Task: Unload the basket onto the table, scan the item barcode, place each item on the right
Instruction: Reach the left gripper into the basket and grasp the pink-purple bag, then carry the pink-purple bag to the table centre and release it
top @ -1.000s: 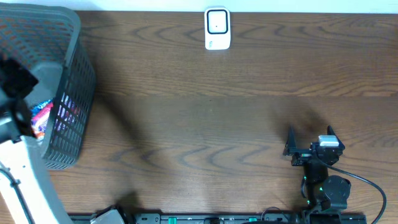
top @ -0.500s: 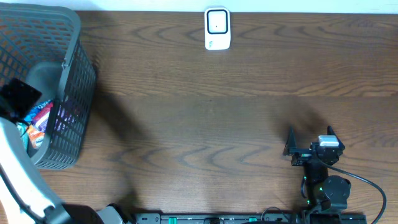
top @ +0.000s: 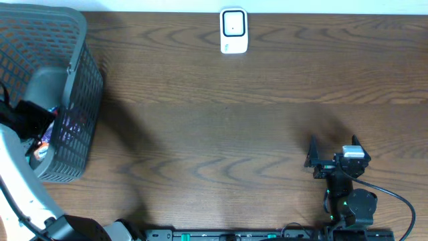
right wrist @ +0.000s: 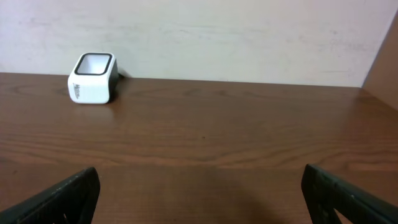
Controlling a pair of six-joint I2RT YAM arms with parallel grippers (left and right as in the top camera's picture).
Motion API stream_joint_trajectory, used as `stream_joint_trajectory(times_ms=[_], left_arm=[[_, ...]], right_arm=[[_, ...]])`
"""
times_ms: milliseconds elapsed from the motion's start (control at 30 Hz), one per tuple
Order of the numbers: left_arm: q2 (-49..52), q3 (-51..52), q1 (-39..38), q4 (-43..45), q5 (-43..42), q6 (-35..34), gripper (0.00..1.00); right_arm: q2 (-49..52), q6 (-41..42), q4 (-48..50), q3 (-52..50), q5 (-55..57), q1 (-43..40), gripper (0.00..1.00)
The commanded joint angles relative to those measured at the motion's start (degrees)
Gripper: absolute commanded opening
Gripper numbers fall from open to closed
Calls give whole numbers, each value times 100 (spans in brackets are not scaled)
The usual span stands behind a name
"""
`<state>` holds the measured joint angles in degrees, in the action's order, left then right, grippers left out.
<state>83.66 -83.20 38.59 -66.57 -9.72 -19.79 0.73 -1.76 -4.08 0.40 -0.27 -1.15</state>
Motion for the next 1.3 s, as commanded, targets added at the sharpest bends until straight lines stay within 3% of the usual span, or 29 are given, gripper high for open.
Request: stream_joint_trajectory(times_ms=[0, 100, 233, 367, 533, 633, 700, 1267], left_arm=[[-57, -39, -31, -267, -315, 42, 41], [-57, -39, -31, -334, -369, 39, 30], [-57, -39, -31, -367, -826, 39, 30], [-57, -39, -28, 61, -492, 61, 76], [-48, -39, -31, 879, 328, 61, 80], [24, -39, -31, 1014, 332, 59, 94], [122, -20, -48, 942, 332, 59, 98], [1738, 184, -57, 643, -83, -192, 96]], right_arm=[[-24, -46, -24, -9, -24, -42, 99], [-24, -46, -24, -9, -24, -42, 99], [-24, -46, -24, -9, -26, -42, 99], [-24, -46, -24, -9, -26, -42, 99], [-24, -46, -24, -9, -26, -42, 99], [-24, -46, -24, -9, -24, -42, 99], [-24, -46, -24, -9, -24, -42, 99], [-24, -46, -24, -9, -26, -42, 99]])
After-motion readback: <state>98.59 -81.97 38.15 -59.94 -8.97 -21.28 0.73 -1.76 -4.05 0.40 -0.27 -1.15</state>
